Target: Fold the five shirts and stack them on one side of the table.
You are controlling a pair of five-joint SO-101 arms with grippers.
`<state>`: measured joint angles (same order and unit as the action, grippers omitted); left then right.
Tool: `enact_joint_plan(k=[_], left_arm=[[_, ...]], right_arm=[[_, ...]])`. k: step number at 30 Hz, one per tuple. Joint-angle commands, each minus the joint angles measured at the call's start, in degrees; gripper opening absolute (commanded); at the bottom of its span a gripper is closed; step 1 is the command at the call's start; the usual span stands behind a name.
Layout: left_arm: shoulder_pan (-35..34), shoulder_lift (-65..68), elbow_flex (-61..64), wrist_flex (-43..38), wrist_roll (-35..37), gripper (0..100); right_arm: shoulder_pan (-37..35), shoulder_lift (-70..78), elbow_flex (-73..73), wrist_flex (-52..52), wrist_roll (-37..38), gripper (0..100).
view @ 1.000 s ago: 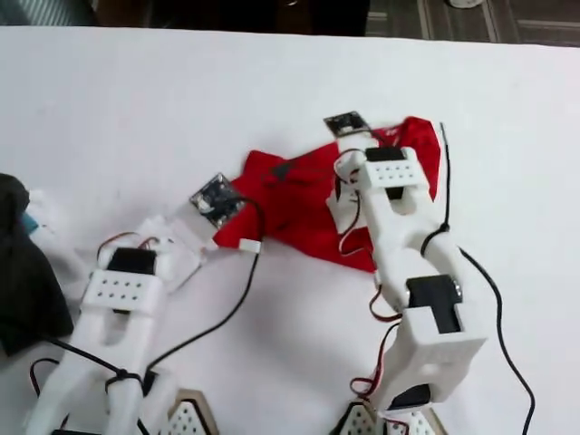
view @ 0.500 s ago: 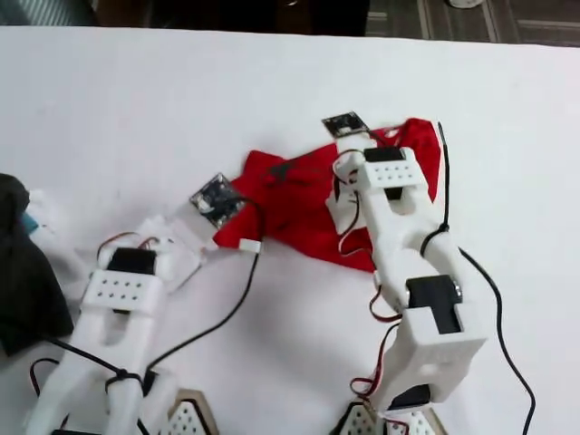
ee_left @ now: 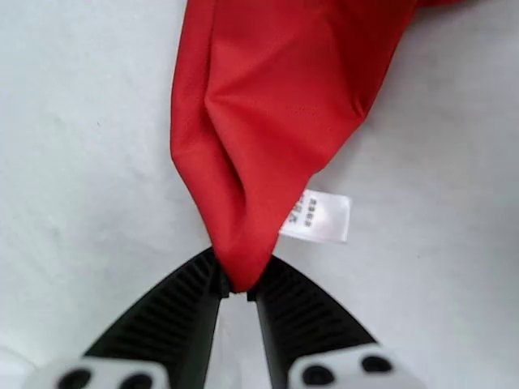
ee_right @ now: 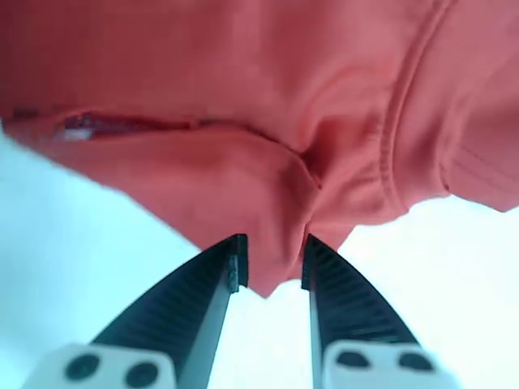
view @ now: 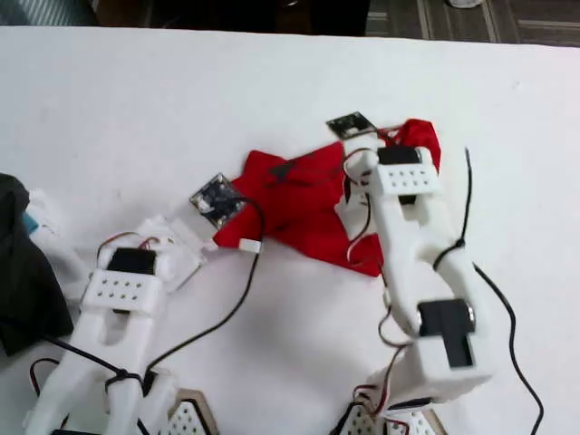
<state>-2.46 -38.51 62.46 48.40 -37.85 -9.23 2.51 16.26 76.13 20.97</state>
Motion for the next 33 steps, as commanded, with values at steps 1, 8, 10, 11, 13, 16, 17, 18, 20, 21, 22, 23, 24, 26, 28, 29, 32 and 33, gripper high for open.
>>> enact_joint_plan(k=[1,8,10,11,13,16,17,18,20,21,22,23,24,26,28,29,32,33], left_arm=[[-0.53,-0.18,-0.22,-0.53,0.35,2],[-0.62,-0.18,-0.22,-0.53,0.35,2],[-0.62,-0.18,-0.22,-0.44,0.35,2],[-0.62,-0.18,-0.13,-0.44,0.35,2],[-0.62,-0.18,-0.13,-0.44,0.35,2],[-0.62,-0.18,-0.13,-0.44,0.35,2],[-0.62,-0.18,-0.13,-0.44,0.35,2],[-0.62,-0.18,-0.13,-0.44,0.35,2],[-0.53,-0.18,-0.13,-0.53,0.35,2],[-0.53,-0.18,-0.22,-0.53,0.35,2],[-0.53,-0.18,-0.22,-0.62,0.35,2],[-0.53,-0.18,-0.22,-0.62,0.35,2],[-0.53,-0.18,-0.22,-0.62,0.35,2],[-0.53,-0.18,-0.22,-0.62,0.35,2],[-0.53,-0.18,-0.22,-0.53,0.35,2],[-0.53,-0.18,-0.22,-0.53,0.35,2],[-0.53,-0.18,-0.22,-0.53,0.35,2],[-0.53,-0.18,-0.22,-0.53,0.35,2]], right_arm=[[0.84,-6.64,2.99,-0.92,1.58,11.3],[0.84,-2.42,11.34,-12.09,1.23,11.3],[1.36,-0.48,11.52,-14.11,1.23,11.3],[1.80,0.13,11.34,-14.99,1.14,11.3],[2.59,1.10,11.34,-17.19,0.00,11.3],[3.03,2.42,11.34,-19.30,-1.32,11.3],[2.77,2.86,11.34,-19.65,-1.41,11.3],[2.51,3.21,11.25,-19.65,-1.41,11.3],[2.42,3.91,10.29,-19.65,-1.58,11.3],[2.42,4.18,9.58,-19.65,-1.58,11.3],[2.51,4.62,8.79,-19.65,-1.58,11.3],[2.51,5.05,8.09,-19.65,-1.58,11.3],[2.51,5.67,7.38,-19.65,-1.58,11.3],[2.51,7.16,5.89,-19.65,-1.58,11.3],[2.51,9.10,4.13,-19.65,-1.58,11.3],[2.51,10.07,3.25,-19.65,-1.58,11.3],[2.42,12.70,0.97,-19.56,-1.67,11.1],[2.42,13.14,0.62,-19.47,-1.67,10.1]])
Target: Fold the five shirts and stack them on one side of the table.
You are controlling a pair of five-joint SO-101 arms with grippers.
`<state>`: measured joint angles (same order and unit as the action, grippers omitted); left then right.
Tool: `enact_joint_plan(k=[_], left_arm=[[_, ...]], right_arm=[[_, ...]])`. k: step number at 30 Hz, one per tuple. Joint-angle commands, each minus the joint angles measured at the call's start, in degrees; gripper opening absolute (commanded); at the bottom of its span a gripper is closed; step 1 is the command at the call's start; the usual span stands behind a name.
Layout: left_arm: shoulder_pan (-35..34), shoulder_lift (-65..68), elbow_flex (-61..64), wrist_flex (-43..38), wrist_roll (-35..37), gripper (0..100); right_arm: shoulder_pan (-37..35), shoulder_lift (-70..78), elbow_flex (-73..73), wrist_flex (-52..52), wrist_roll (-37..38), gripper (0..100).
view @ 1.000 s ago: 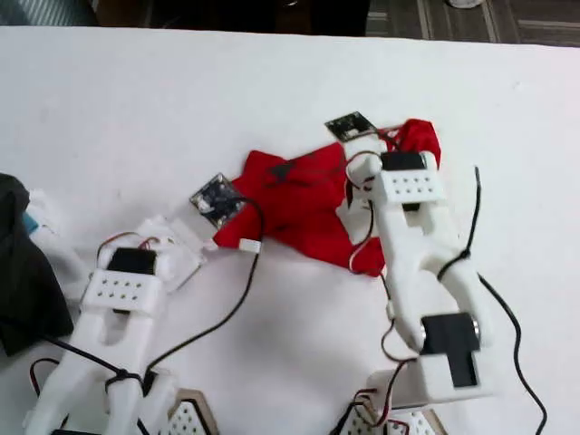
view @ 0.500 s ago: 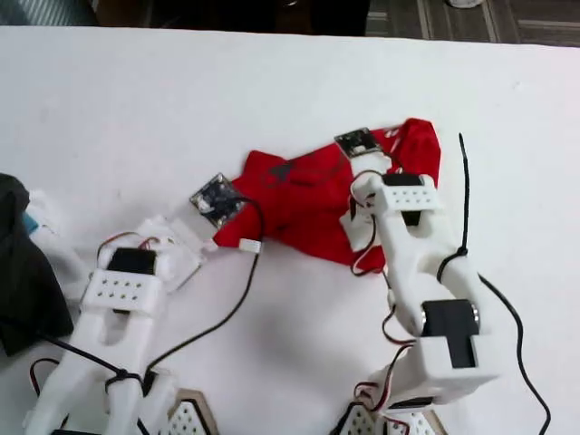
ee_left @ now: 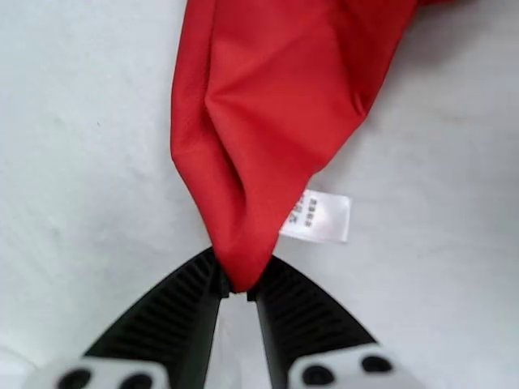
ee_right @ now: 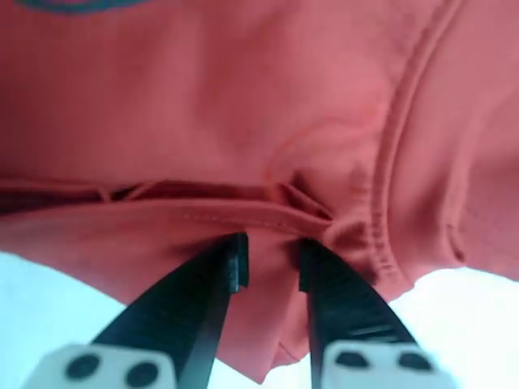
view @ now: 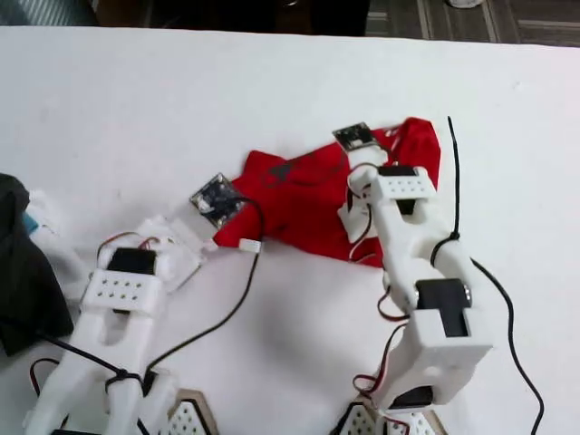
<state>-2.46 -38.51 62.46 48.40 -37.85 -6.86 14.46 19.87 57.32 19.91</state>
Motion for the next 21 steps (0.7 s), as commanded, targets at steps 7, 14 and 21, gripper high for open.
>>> enact_joint_plan(k=[7,14,21], left_arm=[[-0.53,-0.18,-0.22,-0.53,0.35,2],[-0.53,-0.18,-0.22,-0.53,0.35,2],[-0.53,-0.18,-0.22,-0.53,0.35,2]], right_arm=[[0.48,-5.67,-0.62,2.07,-0.88,2.2],[-0.57,-30.55,14.77,2.59,-2.11,2.1],[-1.10,-48.40,32.44,2.42,-2.02,2.1]])
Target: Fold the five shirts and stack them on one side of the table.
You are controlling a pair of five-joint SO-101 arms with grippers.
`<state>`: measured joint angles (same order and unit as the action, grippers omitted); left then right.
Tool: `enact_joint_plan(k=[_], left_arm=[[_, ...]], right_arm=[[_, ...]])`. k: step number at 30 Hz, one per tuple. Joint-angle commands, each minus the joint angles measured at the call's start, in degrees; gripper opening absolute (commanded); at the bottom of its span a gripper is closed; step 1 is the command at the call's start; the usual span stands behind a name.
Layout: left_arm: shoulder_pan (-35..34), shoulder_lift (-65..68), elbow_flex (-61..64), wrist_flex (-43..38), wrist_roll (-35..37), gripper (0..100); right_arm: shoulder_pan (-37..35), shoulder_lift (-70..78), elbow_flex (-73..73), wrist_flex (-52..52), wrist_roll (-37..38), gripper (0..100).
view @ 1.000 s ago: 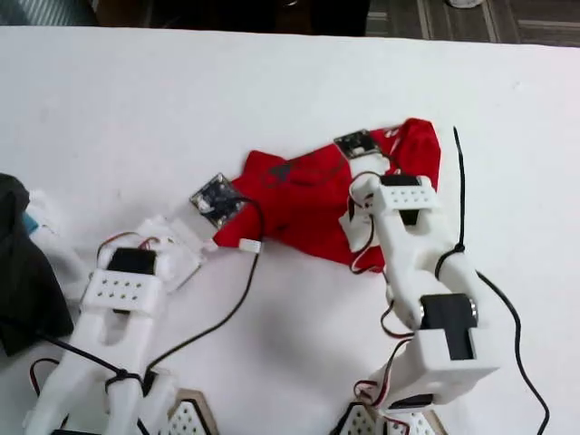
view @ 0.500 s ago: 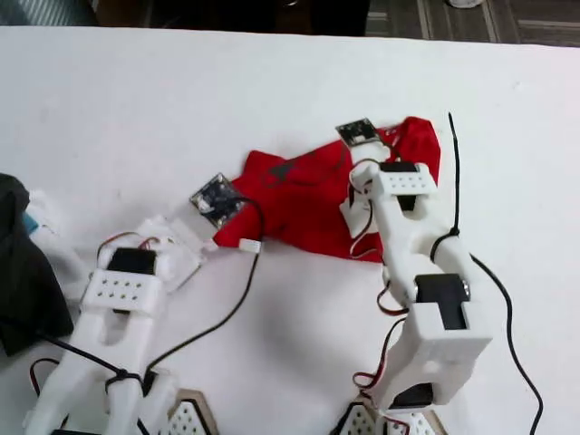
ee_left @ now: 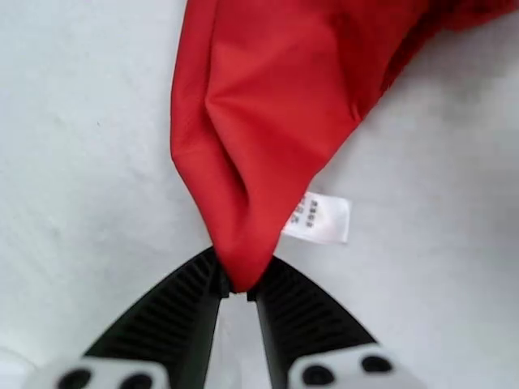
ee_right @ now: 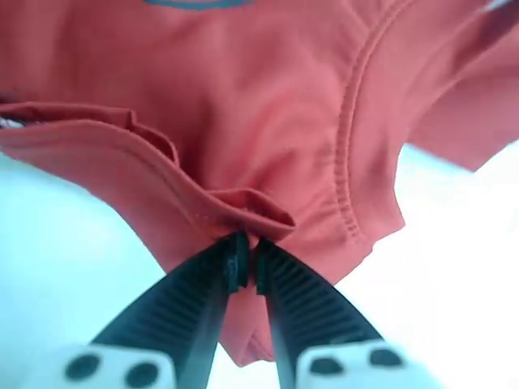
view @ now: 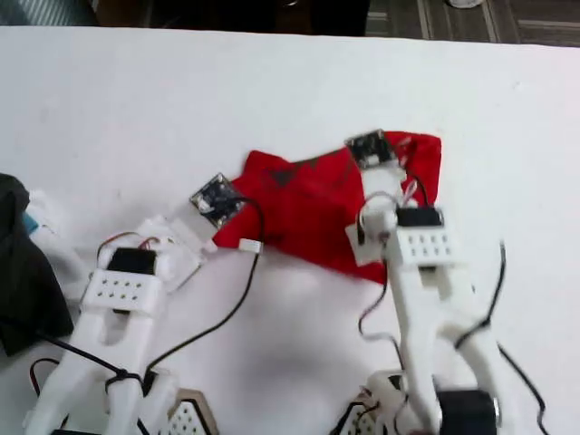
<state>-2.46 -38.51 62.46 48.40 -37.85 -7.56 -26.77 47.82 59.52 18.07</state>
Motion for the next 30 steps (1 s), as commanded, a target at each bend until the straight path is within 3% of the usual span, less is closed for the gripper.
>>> enact_joint_plan(k=[1,9,15,25,30], left_arm=[[-0.53,-0.18,-0.22,-0.53,0.35,2],[-0.53,-0.18,-0.22,-0.53,0.44,2],[-0.53,-0.18,-0.13,-0.44,0.44,2],[-0.53,-0.18,-0.13,-0.44,0.62,2],[-0.53,-0.18,-0.13,-0.44,0.53,2]], right_arm=[[-0.40,-8.13,6.33,0.22,-0.18,2.1],[0.04,-9.27,10.99,0.57,8.88,5.3],[-0.22,-8.75,7.30,0.04,8.53,18.3],[-0.31,2.95,-1.32,-5.93,0.79,18.3],[0.04,14.29,-8.35,-1.19,0.00,18.3]])
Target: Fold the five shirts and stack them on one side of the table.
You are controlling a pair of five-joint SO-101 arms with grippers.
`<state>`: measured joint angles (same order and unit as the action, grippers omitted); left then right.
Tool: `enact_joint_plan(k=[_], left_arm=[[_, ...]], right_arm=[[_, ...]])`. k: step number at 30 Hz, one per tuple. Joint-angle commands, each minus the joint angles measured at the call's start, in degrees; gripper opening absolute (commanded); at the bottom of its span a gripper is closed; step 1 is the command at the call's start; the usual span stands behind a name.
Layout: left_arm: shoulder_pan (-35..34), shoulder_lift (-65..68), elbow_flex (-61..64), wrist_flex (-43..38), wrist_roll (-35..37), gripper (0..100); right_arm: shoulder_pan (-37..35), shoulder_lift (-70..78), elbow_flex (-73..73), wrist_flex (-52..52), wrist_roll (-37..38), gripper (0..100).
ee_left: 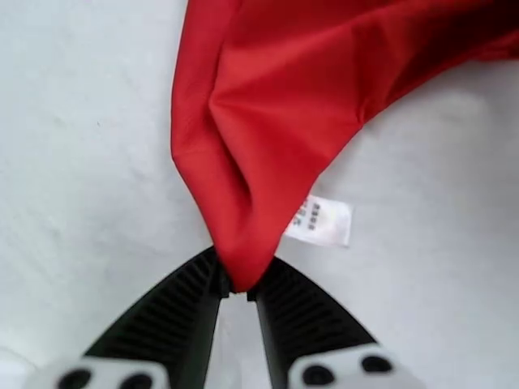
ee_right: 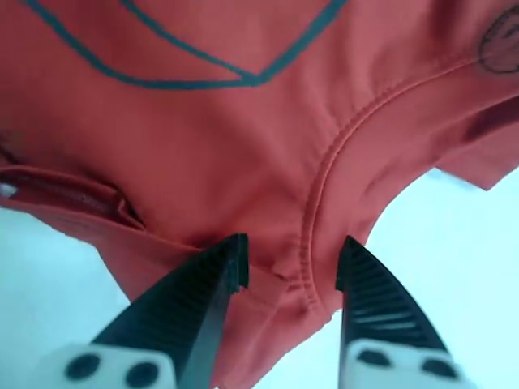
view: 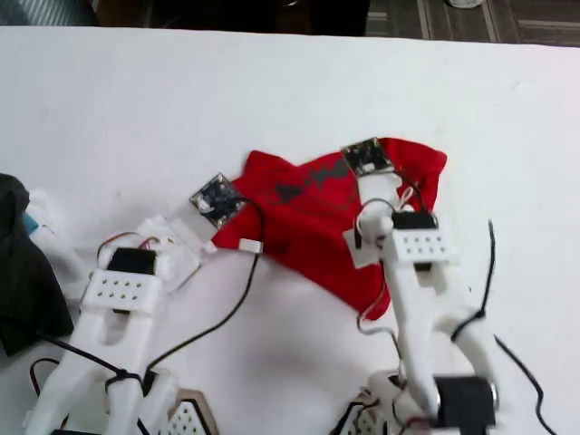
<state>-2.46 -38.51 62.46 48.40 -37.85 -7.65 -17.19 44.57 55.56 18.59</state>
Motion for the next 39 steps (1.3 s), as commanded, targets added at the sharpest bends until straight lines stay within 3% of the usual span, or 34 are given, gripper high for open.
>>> enact_joint_plan(k=[1,14,39], left_arm=[[-0.53,-0.18,-0.13,-0.44,0.53,2],[-0.53,-0.18,-0.13,-0.53,0.53,2],[-0.53,-0.18,-0.22,-0.88,0.53,2]], right_arm=[[0.13,6.20,-6.42,4.35,-0.53,18.3],[-0.22,3.65,-12.75,21.14,-0.53,18.3],[-0.22,3.56,-9.76,17.98,-0.53,18.3]])
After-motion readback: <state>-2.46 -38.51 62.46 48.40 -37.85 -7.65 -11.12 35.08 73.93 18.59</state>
